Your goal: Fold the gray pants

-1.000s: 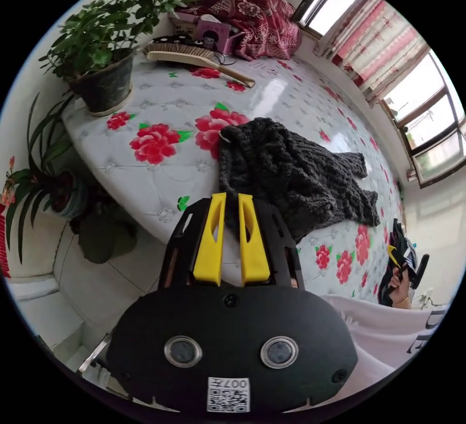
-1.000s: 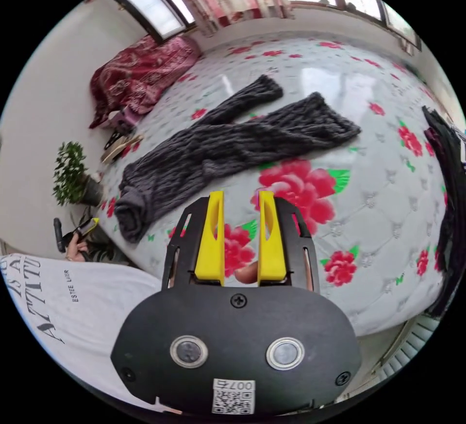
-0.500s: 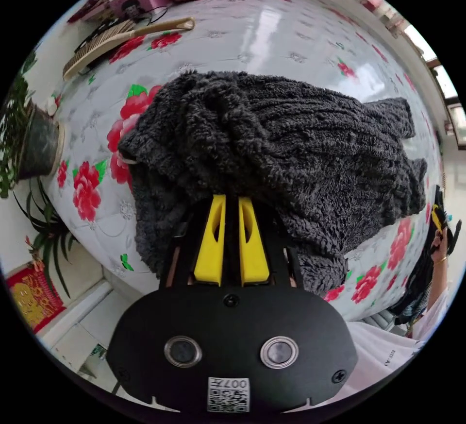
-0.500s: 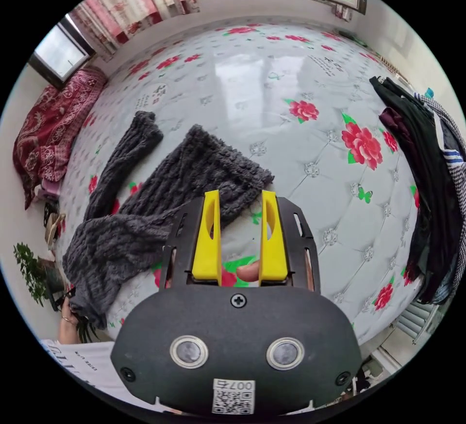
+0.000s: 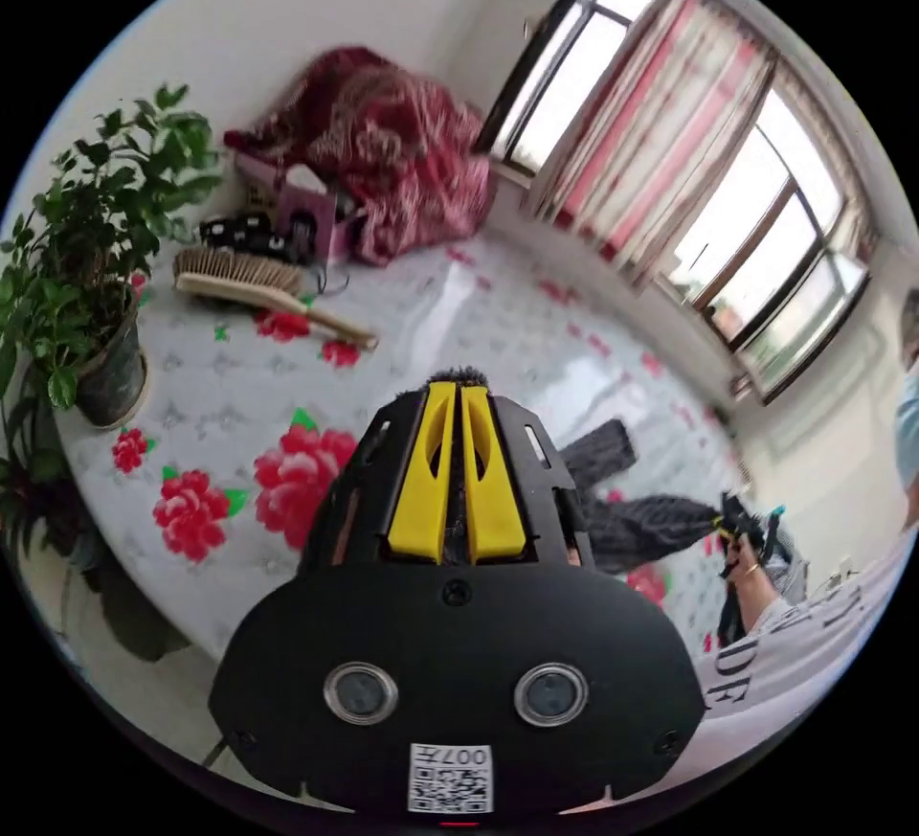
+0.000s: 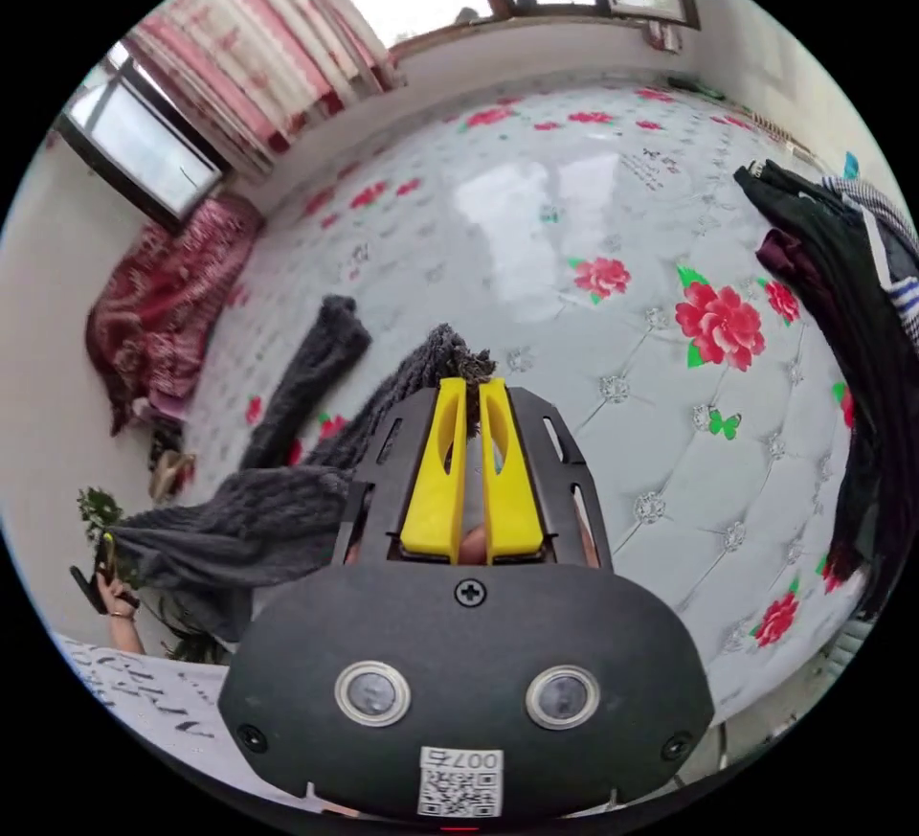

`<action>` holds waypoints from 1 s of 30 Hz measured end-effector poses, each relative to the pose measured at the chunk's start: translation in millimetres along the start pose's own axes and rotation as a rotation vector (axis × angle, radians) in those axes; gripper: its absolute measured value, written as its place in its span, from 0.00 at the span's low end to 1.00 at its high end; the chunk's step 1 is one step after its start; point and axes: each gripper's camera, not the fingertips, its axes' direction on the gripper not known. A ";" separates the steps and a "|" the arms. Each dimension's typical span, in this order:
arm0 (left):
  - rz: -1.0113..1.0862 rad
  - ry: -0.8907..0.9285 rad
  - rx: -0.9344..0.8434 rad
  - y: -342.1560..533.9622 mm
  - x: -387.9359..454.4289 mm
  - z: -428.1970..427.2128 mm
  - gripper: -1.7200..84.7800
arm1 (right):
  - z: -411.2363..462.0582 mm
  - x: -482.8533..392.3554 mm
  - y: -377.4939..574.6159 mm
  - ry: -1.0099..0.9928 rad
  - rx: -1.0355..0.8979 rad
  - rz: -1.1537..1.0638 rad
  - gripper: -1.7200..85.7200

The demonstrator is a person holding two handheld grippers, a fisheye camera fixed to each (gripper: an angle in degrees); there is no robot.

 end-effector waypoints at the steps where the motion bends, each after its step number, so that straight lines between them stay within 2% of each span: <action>1: -0.014 0.043 0.071 -1.7 -9.3 -33.3 0.01 | -43.4 4.6 7.7 -0.084 0.047 0.011 0.03; 4: -0.046 0.137 0.237 0.2 -36.2 -110.9 0.01 | -154.3 8.5 34.4 -0.168 0.175 0.022 0.03; 6: -0.032 0.168 0.280 4.5 -52.0 -143.7 0.01 | -206.3 6.7 50.4 -0.164 0.216 0.005 0.03; 9: -0.067 0.056 0.194 22.9 -83.3 -154.7 0.01 | -239.2 7.2 71.9 -0.068 0.224 -0.007 0.03; 12: -0.150 -0.052 -0.046 61.2 -119.9 -119.0 0.01 | -186.6 23.1 86.3 0.074 0.037 -0.001 0.04; 13: -0.209 -0.073 -0.132 82.0 -135.6 -103.1 0.01 | -150.6 37.3 96.3 0.139 -0.086 0.038 0.05; 14: -0.244 -0.077 -0.172 92.5 -143.3 -95.7 0.01 | -115.8 50.7 111.7 0.194 -0.203 0.057 0.06; 17: -0.372 -0.065 -0.288 132.2 -165.2 -72.9 0.01 | -64.7 71.9 153.9 0.247 -0.341 0.091 0.08; 25: -0.207 -0.149 -0.333 102.2 -150.7 -73.7 0.01 | -47.2 114.7 174.9 0.333 -0.321 0.022 0.14; 30: -0.341 -0.082 -0.285 96.4 -163.2 -61.9 0.01 | -26.2 160.2 172.8 0.250 -0.336 0.069 0.14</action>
